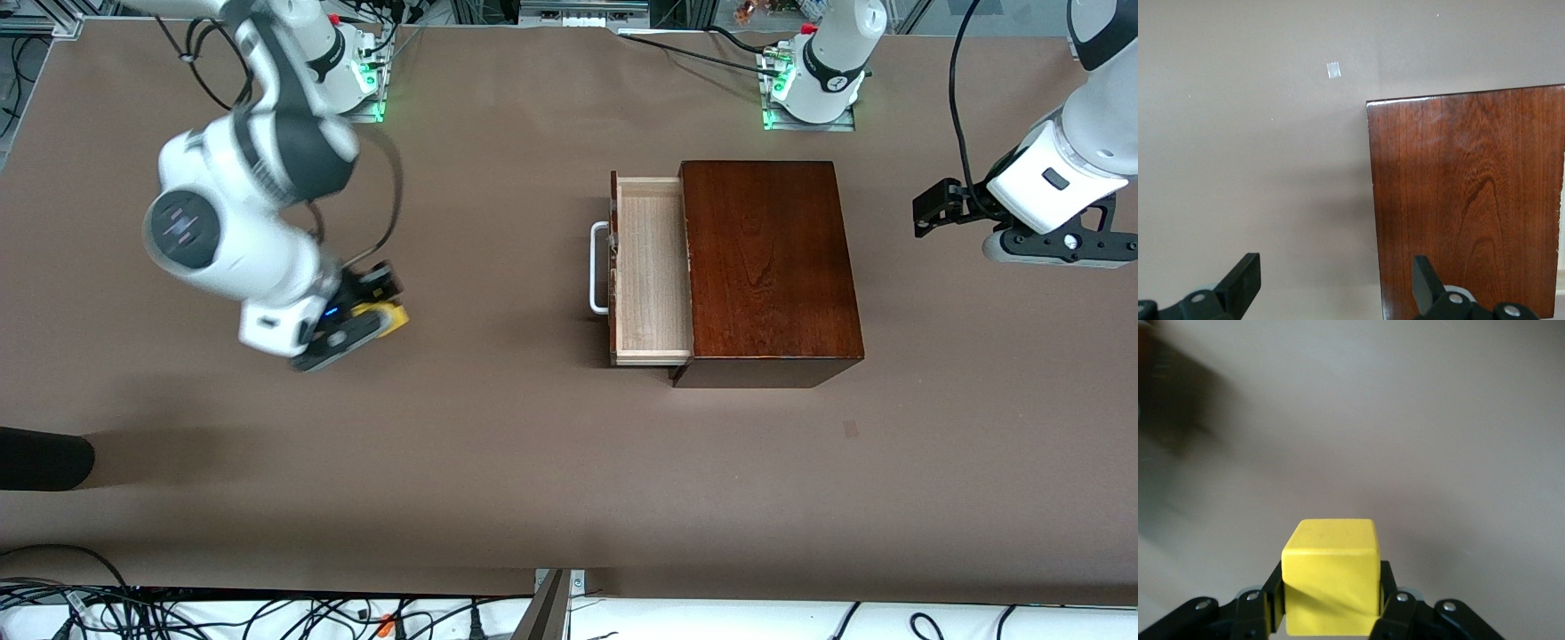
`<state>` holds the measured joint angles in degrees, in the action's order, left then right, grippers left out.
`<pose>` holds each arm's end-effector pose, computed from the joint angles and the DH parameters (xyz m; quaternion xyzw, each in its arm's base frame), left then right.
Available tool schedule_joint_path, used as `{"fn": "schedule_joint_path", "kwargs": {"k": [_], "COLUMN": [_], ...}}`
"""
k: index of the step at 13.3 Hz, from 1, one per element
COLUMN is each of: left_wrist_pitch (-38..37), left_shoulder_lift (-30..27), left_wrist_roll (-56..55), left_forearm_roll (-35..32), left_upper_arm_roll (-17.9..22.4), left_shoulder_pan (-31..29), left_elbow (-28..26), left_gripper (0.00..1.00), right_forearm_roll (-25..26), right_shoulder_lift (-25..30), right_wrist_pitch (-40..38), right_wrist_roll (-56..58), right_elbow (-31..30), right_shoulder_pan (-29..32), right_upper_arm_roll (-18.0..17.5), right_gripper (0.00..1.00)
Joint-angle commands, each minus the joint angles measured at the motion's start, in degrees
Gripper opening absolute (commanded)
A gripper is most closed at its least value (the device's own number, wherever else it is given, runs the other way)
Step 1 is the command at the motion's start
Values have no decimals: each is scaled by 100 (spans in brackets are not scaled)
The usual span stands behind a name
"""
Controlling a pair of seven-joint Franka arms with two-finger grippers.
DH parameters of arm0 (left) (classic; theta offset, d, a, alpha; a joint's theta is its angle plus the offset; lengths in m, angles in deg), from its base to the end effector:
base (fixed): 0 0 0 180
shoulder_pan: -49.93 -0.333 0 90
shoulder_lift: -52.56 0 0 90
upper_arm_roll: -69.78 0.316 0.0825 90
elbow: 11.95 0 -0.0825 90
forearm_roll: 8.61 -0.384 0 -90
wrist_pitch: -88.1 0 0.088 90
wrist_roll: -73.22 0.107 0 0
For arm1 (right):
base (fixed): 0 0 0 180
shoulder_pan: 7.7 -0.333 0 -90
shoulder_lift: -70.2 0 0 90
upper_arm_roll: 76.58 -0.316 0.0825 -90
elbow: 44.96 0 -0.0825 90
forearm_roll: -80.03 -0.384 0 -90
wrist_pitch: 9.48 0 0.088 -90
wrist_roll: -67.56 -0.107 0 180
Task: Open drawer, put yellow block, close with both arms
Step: 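Carry the yellow cube with the right gripper over the open drawer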
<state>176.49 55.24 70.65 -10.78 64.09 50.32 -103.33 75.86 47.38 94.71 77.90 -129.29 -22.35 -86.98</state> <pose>0.5604 -0.0543 0.5849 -0.9982 0.0310 0.0479 0.0203 0.6133 0.2738 0.4508 -0.9548 -0.2880 0.0315 0.0667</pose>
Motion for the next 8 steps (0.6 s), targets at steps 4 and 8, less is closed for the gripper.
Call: {"fn": "schedule_joint_path", "kwargs": {"k": [4, 8], "left_wrist_pitch": [72, 519], "left_shoulder_lift": [-92, -530], "left_wrist_roll": [20, 20], "left_forearm_roll": [121, 112], "left_upper_arm_roll": [-37, -37], "left_shoulder_pan": [-39, -39], "left_elbow": [-37, -650], "left_gripper": [100, 100], "right_forearm_roll": [699, 1250], "right_shoulder_lift": [-888, -1760], "right_wrist_pitch": [-127, 153], "right_wrist_roll": [56, 170], "right_elbow": [1776, 2684], "right_shoulder_pan": [-2056, -3094], "right_upper_arm_roll": [-33, -6], "right_gripper": [9, 9]}}
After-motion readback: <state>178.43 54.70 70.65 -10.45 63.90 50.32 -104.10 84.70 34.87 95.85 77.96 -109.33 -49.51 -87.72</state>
